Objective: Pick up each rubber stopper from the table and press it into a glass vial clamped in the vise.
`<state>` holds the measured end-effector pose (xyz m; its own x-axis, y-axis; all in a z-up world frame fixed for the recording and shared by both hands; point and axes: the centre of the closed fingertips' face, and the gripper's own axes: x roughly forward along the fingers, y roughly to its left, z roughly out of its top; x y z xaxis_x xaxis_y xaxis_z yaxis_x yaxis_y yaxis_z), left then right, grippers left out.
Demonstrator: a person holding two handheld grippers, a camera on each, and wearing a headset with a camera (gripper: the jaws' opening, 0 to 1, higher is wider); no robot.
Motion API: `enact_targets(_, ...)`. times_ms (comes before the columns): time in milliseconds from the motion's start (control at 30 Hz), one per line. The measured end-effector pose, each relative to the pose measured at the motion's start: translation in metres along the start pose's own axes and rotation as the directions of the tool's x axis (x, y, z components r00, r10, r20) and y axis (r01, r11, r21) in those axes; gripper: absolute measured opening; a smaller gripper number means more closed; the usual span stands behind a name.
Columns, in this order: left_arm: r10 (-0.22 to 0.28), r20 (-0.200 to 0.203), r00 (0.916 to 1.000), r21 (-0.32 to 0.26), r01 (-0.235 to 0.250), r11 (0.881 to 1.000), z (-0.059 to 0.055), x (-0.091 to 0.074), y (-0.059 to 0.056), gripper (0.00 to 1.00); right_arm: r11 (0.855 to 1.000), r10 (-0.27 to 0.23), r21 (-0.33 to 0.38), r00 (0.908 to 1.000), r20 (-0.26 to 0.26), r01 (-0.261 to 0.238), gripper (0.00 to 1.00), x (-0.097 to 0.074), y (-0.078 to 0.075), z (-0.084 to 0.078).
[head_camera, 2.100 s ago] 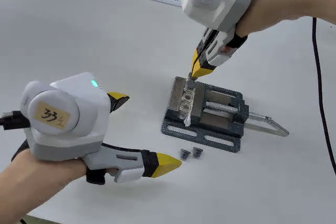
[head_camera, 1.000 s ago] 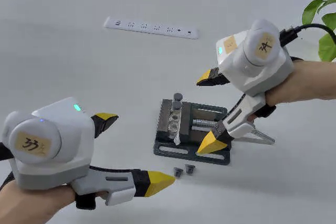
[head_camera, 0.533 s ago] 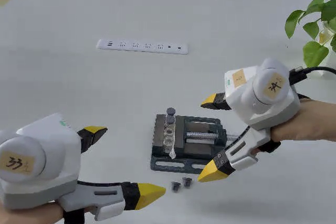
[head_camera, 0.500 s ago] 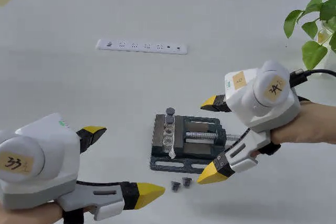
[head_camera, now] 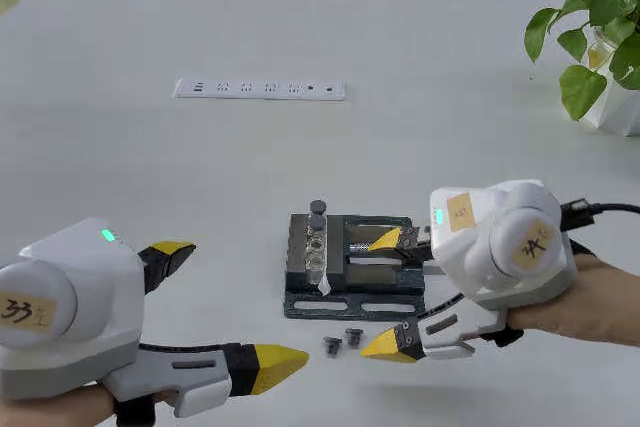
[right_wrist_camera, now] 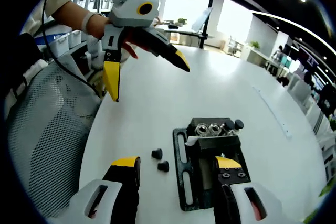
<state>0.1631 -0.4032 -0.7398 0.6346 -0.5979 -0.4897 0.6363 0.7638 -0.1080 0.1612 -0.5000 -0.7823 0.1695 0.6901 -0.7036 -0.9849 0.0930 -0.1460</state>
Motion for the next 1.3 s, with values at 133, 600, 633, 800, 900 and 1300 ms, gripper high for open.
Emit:
enact_targets(133, 0.005, -0.002, 1.0, 0.002, -0.005, 1.0, 0.0, -0.002, 0.0, 0.97, 0.998, -0.036, -0.059, 0.9991, -0.024, 0.035, 0.41, 0.008, 0.003, -0.008)
enact_targets(600, 0.012, -0.012, 0.9998, -0.021, -0.013, 1.0, -0.006, -0.004, -0.007, 0.97, 0.999, -0.04, -0.015, 0.9985, -0.037, 0.04, 0.2, 0.03, 0.008, -0.027)
enact_targets(633, 0.013, -0.014, 0.9998, -0.021, -0.013, 1.0, -0.006, -0.003, -0.007, 0.97, 0.999, -0.041, -0.015, 0.9985, -0.036, 0.041, 0.2, 0.029, 0.008, -0.026)
enact_targets(800, 0.013, -0.019, 0.9997, -0.025, -0.014, 1.0, -0.007, -0.003, -0.007, 0.96, 0.999, -0.024, -0.039, 0.9987, -0.045, 0.022, 0.15, 0.03, 0.011, -0.027)
enact_targets(900, 0.011, -0.02, 0.9997, -0.026, -0.012, 1.0, -0.007, -0.002, -0.008, 0.96, 0.998, -0.021, -0.056, 0.9986, -0.049, 0.018, 0.12, 0.031, 0.012, -0.03)
enact_targets(1300, 0.003, -0.024, 0.9997, -0.031, -0.004, 1.0, -0.005, 0.003, -0.011, 0.95, 0.997, -0.001, -0.078, 0.999, -0.045, -0.003, 0.06, 0.032, 0.017, -0.028)
